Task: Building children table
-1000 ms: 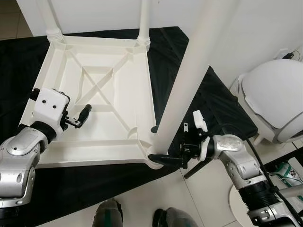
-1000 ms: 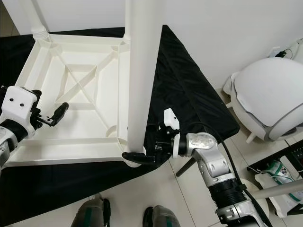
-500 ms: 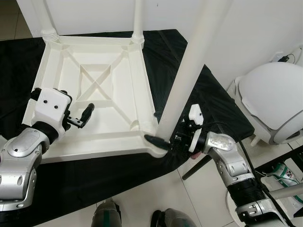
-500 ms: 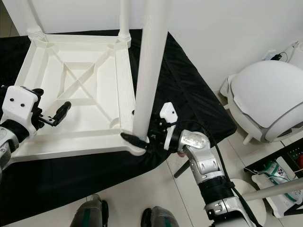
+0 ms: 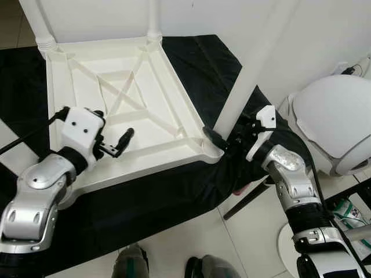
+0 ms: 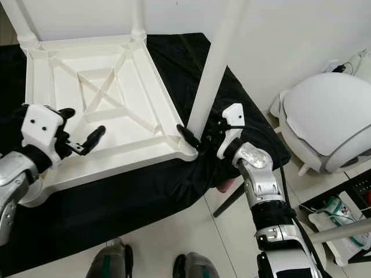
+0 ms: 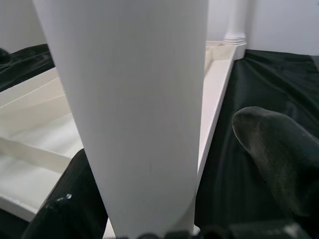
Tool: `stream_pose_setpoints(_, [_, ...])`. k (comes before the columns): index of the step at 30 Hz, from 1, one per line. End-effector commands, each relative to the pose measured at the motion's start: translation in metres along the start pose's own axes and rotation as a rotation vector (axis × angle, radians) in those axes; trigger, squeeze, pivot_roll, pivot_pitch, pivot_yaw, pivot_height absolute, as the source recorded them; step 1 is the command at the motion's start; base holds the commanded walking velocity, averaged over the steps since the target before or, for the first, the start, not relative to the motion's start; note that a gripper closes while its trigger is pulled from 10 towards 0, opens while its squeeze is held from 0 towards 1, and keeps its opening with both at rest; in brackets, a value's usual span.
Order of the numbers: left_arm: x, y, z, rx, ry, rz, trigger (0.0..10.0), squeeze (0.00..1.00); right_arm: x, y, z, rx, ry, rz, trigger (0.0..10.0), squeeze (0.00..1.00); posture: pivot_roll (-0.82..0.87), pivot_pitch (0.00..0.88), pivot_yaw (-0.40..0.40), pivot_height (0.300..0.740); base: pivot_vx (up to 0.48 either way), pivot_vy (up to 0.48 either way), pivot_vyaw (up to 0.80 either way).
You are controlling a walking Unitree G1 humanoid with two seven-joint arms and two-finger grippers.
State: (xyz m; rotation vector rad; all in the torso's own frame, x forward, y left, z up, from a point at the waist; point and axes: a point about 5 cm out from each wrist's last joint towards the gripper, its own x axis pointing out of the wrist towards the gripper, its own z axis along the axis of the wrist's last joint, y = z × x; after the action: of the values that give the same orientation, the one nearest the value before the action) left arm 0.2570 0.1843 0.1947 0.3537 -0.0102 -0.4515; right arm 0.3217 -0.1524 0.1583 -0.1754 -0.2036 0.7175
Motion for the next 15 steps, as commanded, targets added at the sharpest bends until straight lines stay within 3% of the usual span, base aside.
stream_pose_setpoints(1, [0.004,-0.005,0.002,0.007,-0.017,-0.035,10.0,0.0,-0.009,-0.029,0.003,-0.014,0.004,-0.185,10.0,0.0,0.06,0.073,-0.064,0.74,0.0,0.0,0.0])
stream_pose_setpoints(15, [0.006,-0.031,0.018,-0.021,-0.105,-0.171,10.0,0.0,-0.012,-0.04,-0.001,0.016,-0.004,-0.326,10.0,0.0,0.06,0.088,-0.054,0.74,0.0,0.0,0.0])
